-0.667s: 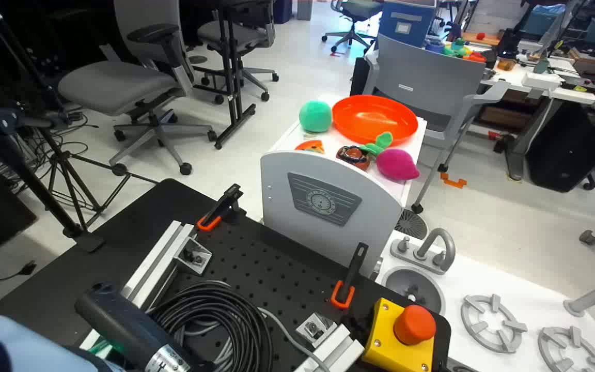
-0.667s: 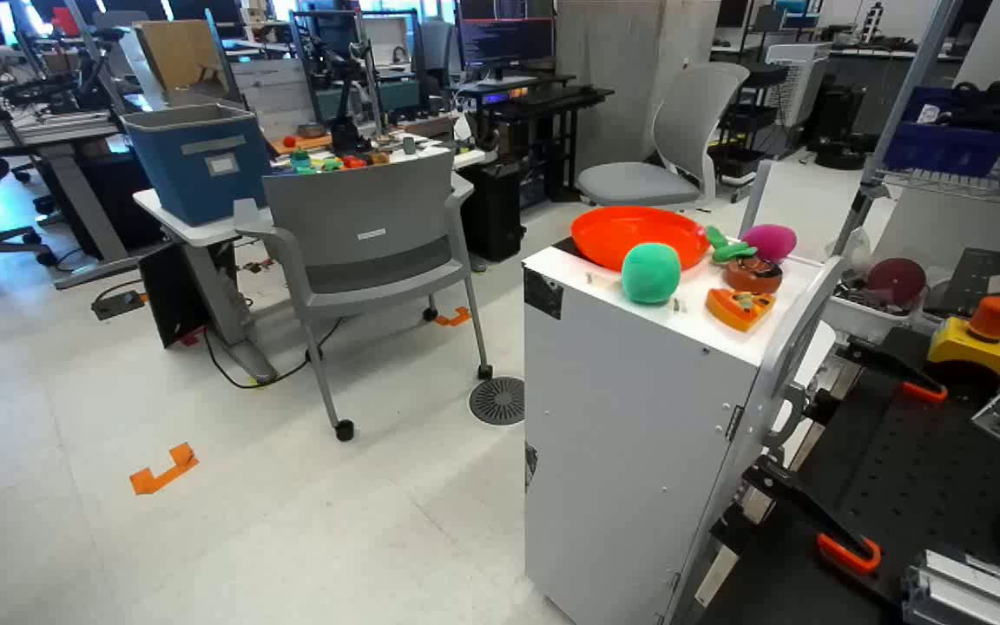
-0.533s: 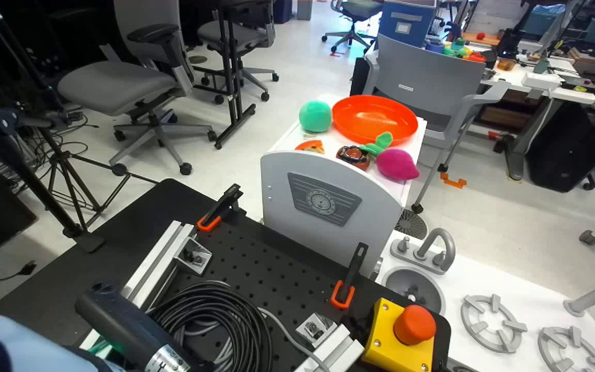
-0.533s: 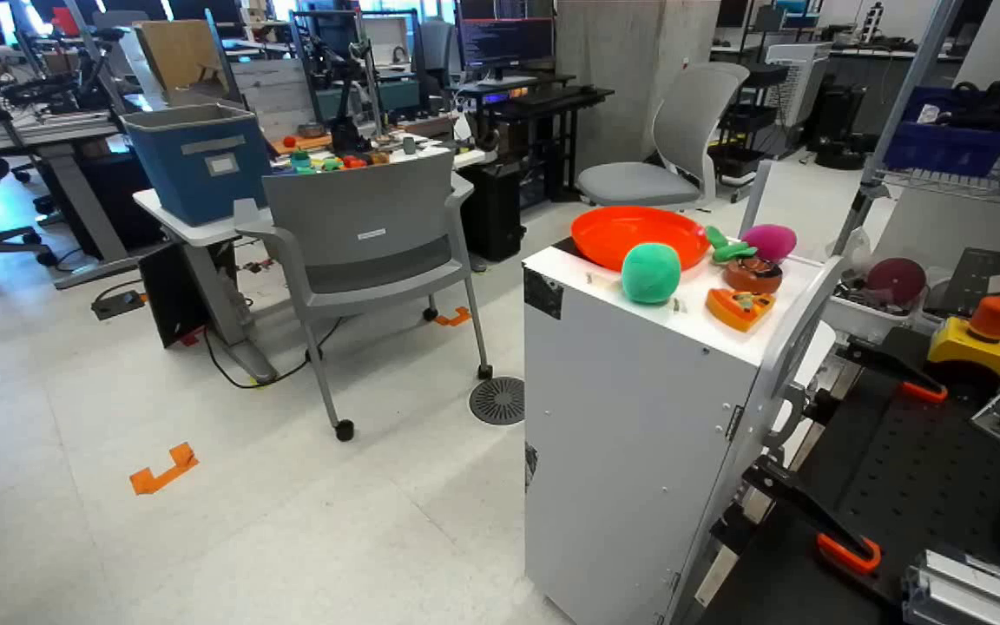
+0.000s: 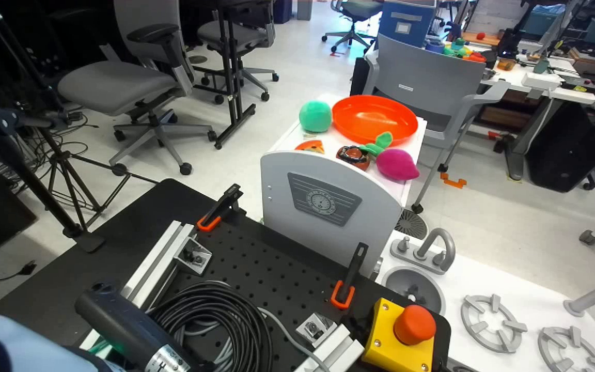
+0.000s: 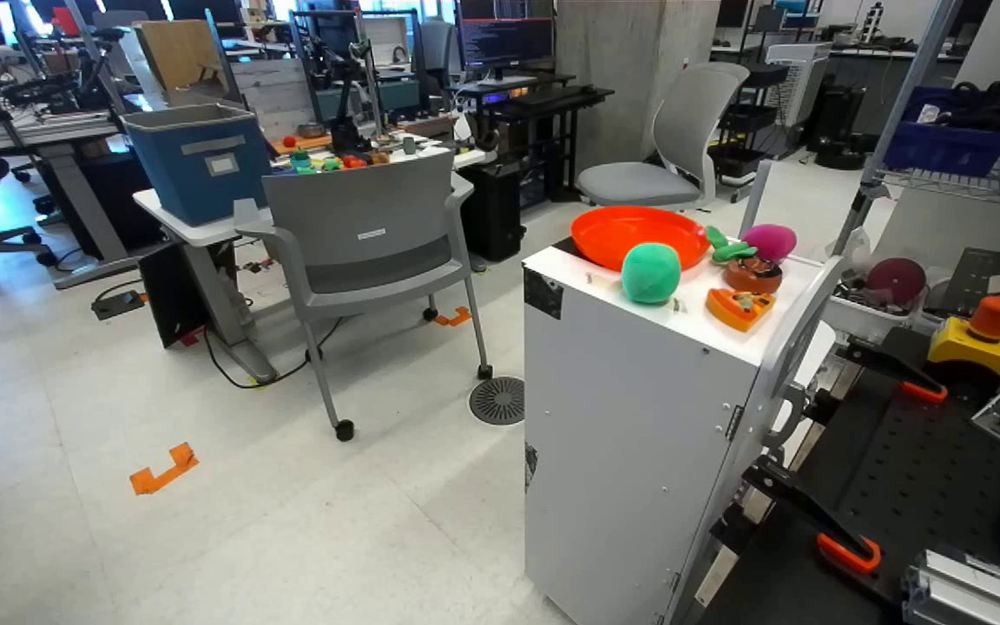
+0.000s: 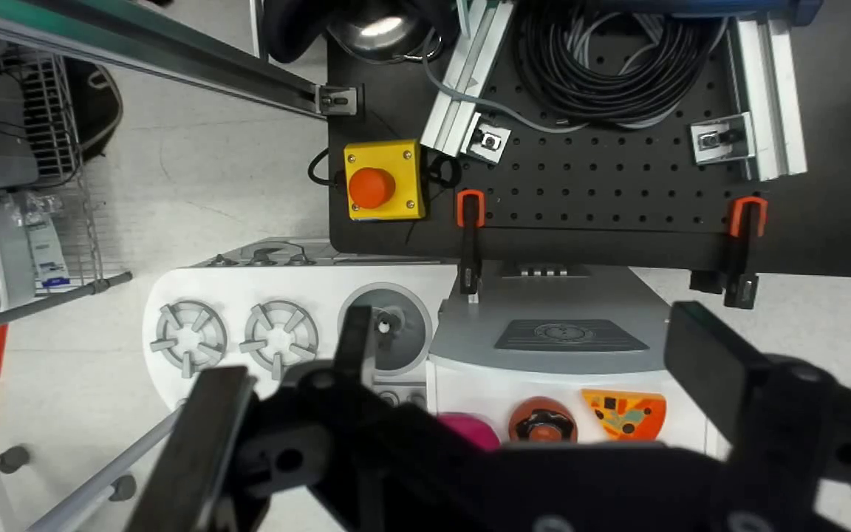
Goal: Put the green object on the orange plate
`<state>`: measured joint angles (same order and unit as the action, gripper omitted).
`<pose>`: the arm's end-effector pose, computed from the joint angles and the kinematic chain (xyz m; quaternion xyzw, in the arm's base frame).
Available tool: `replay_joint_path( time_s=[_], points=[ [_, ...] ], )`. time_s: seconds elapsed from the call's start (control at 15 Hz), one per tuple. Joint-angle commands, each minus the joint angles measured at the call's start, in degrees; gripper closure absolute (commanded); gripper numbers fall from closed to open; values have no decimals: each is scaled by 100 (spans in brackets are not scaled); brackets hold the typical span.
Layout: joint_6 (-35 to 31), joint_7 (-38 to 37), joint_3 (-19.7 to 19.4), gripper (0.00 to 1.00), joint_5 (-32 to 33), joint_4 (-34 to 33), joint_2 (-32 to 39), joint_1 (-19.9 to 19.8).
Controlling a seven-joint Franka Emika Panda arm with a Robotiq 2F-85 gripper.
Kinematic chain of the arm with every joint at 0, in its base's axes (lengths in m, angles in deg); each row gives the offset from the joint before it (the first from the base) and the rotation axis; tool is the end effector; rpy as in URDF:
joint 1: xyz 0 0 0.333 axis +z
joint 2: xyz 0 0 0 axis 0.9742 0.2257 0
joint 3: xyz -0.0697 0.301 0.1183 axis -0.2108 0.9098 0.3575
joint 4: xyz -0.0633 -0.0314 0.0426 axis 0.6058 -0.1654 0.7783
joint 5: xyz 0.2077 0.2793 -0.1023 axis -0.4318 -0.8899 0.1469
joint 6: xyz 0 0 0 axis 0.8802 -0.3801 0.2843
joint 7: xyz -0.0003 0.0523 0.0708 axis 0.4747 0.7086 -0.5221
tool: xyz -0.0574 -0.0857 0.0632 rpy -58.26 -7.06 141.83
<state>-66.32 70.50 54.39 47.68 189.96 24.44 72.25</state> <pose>0.2562 -0.0589 0.5363 0.9934 0.0262 -0.0690 0.0882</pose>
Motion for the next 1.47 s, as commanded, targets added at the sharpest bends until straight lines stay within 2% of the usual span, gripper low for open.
replay_joint_path(
  time_s=[0.0, 0.27, 0.33, 0.4, 0.87, 1.4],
  points=[
    [30, -69, -89, 0, 54, -16, 2, 129],
    [30, -69, -89, 0, 54, -16, 3, 129],
    [216, -87, -89, 0, -13, -138, 121, 125],
    [46, -79, -90, 0, 51, -15, 8, 141],
    [36, -99, -99, 0, 35, -26, 42, 151],
    [-425, -67, -304, 0, -210, -97, 258, 171]
  ],
)
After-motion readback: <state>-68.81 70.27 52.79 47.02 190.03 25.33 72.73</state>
